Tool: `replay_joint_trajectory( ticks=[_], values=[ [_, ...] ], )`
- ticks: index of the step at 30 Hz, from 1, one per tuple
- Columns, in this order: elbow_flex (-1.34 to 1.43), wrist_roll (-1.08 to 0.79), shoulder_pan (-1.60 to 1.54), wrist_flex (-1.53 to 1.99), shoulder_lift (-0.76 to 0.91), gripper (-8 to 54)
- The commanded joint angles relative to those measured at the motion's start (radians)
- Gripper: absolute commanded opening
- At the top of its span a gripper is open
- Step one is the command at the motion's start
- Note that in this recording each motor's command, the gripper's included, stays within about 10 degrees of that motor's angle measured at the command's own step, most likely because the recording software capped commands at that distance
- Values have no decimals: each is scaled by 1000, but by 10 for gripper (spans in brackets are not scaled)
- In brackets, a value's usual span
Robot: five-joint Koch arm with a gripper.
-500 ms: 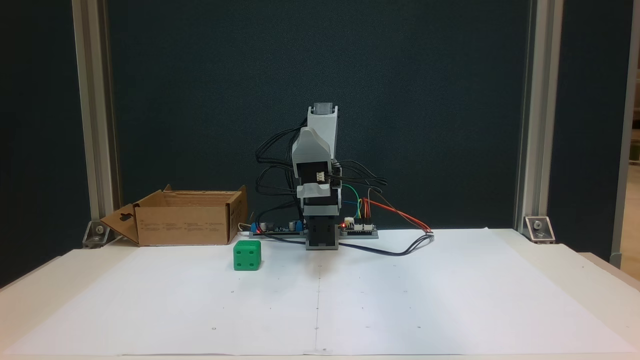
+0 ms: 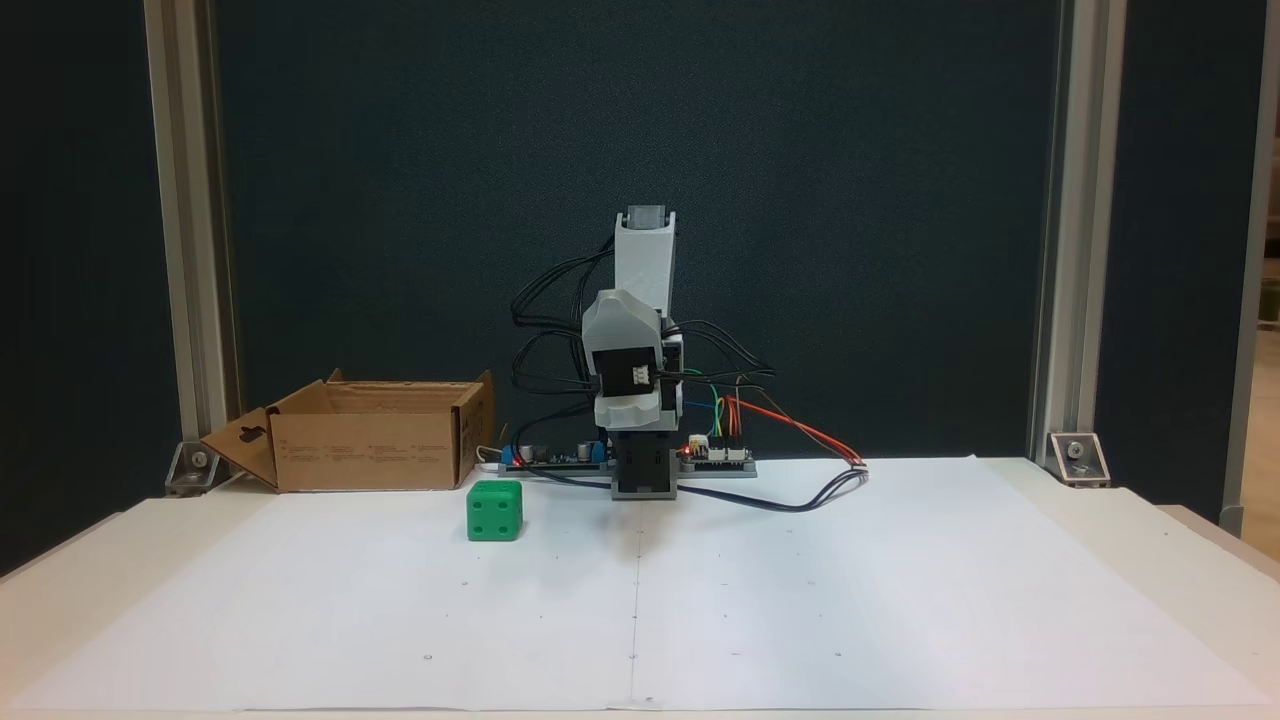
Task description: Grasp a green dice and put it in the bin.
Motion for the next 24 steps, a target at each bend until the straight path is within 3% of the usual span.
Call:
replay_joint_trajectory(
  ticks=[1, 24],
  values=[
    [48, 37, -3, -14, 106, 446],
    [48, 35, 35, -57, 104, 446]
  ],
)
